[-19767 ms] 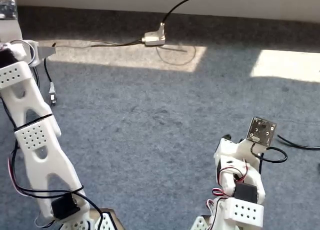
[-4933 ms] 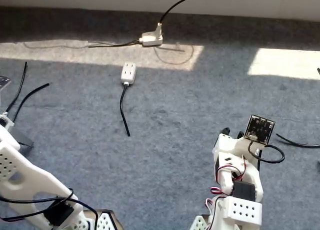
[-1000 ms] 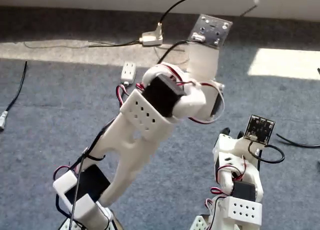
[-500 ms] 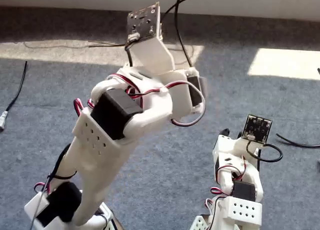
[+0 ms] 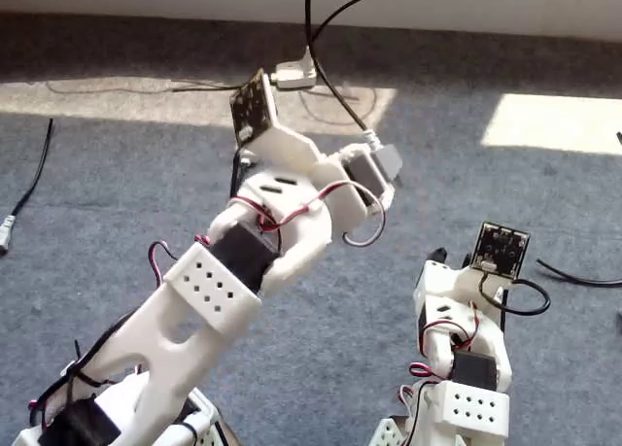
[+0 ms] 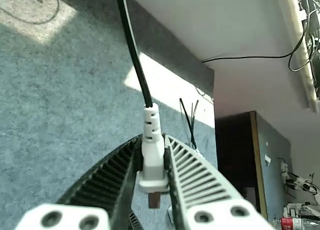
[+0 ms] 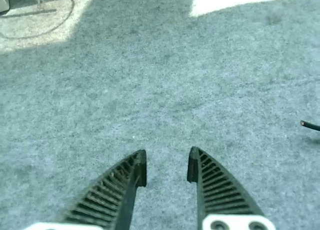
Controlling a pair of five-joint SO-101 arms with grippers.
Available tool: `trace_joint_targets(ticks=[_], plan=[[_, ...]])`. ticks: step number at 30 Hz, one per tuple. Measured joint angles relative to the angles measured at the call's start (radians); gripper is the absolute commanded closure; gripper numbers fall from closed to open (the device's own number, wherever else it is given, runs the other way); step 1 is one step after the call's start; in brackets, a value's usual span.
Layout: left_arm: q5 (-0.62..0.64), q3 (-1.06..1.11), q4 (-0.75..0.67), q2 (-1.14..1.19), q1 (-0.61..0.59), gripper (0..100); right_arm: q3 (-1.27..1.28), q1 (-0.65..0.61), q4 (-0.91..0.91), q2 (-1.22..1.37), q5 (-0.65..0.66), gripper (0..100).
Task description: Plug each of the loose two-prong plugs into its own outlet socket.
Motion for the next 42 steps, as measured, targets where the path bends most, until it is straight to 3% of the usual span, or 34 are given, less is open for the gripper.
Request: trace_joint_targets(ticks=[5,8,11,17,21,30,42], plan=[[0.000,0.430,-0.664,-0.008,-0.002,100,-0.008,0.000,0.000,0.000,0.000,85.4],[0.000,0.615,-1.048,-0.009,0.000,100,-0.018,0.000,0.000,0.000,0.000,94.7],[0.000,0.683,-1.254,-0.012,-0.003,100,-0.060,-0.002,0.034,0.000,0.000,98.5],[0.002,0.694,-1.227,-0.015,-0.002,100,-0.261,-0.091,0.272,0.000,-0.097,97.9],[0.002,0.694,-1.226,-0.015,0.000,100,-0.348,-0.146,0.327,0.002,-0.109,98.0],[0.002,0.694,-1.220,-0.015,0.000,100,-0.552,-0.483,0.488,0.000,0.002,98.0],[0.002,0.743,-1.218,-0.018,0.034,100,-0.703,-0.473,0.428,0.000,0.060,98.0]])
